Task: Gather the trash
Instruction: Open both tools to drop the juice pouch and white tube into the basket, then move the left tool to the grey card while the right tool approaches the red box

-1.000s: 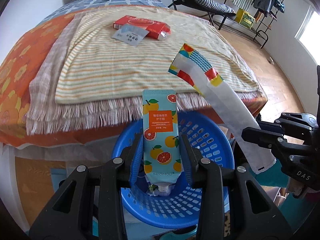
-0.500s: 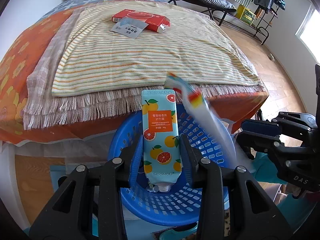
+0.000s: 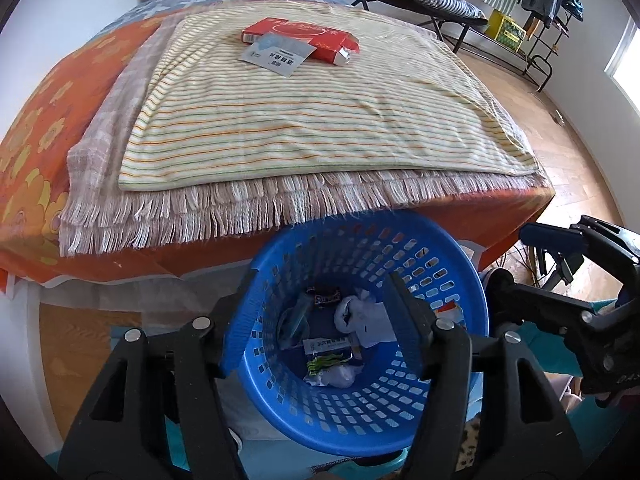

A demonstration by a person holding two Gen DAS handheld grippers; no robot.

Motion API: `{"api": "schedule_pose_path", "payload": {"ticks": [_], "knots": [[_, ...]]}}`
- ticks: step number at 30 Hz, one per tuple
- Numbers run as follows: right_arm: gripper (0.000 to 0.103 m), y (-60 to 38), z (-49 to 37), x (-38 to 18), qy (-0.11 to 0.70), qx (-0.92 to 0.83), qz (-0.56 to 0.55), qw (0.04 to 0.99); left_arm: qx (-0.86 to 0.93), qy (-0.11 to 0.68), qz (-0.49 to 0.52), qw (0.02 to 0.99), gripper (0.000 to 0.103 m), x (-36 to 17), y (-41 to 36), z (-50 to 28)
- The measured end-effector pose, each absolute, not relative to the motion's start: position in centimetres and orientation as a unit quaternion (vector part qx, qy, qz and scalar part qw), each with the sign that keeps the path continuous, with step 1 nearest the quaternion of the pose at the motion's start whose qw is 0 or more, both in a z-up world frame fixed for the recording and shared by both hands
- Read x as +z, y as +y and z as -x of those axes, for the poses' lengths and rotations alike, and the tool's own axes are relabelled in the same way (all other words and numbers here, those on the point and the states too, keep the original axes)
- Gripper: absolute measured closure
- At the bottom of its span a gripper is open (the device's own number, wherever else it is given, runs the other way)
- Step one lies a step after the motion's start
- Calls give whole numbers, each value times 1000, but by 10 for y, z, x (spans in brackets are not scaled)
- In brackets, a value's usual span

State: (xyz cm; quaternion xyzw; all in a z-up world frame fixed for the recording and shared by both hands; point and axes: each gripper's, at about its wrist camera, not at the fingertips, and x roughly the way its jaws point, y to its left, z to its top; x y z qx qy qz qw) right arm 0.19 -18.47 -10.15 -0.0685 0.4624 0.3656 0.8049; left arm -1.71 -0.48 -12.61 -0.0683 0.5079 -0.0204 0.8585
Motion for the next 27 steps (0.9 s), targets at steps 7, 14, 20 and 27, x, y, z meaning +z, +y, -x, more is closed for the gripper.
{"api": "schedule_pose_path", "payload": {"ticks": [7,14,20,27], "knots": [[17,-185,-2,-98,453,354,73,815,-18,512,66,856,39,-128,-5,17],[4,-179,-3,-96,450,336,95,822,-16,510,64,857,39,-127,-4,17],[4,-179,-9,-92,450,326,93,826,-14,510,65,858,39,-127,-2,15],[4,-182,-26,-84,450,306,90,834,-5,511,75,857,39,-120,8,1]]}}
